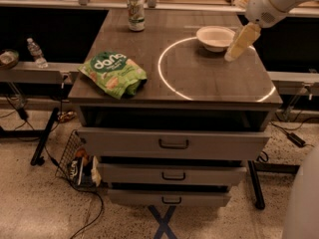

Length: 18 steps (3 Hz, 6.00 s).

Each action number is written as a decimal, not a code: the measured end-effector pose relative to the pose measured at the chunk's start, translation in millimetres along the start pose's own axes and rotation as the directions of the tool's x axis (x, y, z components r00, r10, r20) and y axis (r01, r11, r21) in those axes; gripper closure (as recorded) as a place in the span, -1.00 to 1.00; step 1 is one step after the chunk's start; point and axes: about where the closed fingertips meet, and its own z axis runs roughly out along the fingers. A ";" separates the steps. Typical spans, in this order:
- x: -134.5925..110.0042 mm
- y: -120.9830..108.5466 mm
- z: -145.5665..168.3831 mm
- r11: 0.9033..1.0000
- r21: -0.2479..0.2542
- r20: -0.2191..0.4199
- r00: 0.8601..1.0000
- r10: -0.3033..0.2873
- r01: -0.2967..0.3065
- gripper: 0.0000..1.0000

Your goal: Move paper bowl near 7up can

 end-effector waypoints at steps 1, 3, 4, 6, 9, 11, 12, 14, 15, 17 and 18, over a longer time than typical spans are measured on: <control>1.6 -6.1 33.3 0.997 -0.024 0.041 0.996 0.076 -0.075 -1.00; -6.3 -14.1 88.6 0.972 -0.091 0.094 0.970 0.226 -0.217 -1.00; -2.6 -18.4 106.7 0.955 -0.107 0.089 0.954 0.287 -0.278 -1.00; 3.0 -20.2 132.4 0.924 -0.131 0.053 0.928 0.369 -0.359 -0.08; -19.5 -54.2 87.7 0.971 0.007 0.091 0.967 0.238 -0.240 1.00; -89.8 -80.9 107.3 0.990 0.079 0.271 0.959 0.089 -0.114 1.00; -117.5 -85.3 113.7 0.993 0.099 0.329 0.944 0.034 -0.070 1.00; -162.5 -57.8 169.1 1.000 0.006 0.368 0.930 0.003 -0.006 1.00; -173.4 -43.9 193.4 0.999 -0.041 0.363 0.932 0.009 0.007 0.65; -178.0 -32.5 223.8 0.997 -0.081 0.343 0.939 0.027 0.001 -0.28; -170.9 -32.2 227.4 0.996 -0.091 0.334 0.941 0.052 -0.023 -0.90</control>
Offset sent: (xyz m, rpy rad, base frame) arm 0.0687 0.0275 -0.0566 0.2507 0.1367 -0.1109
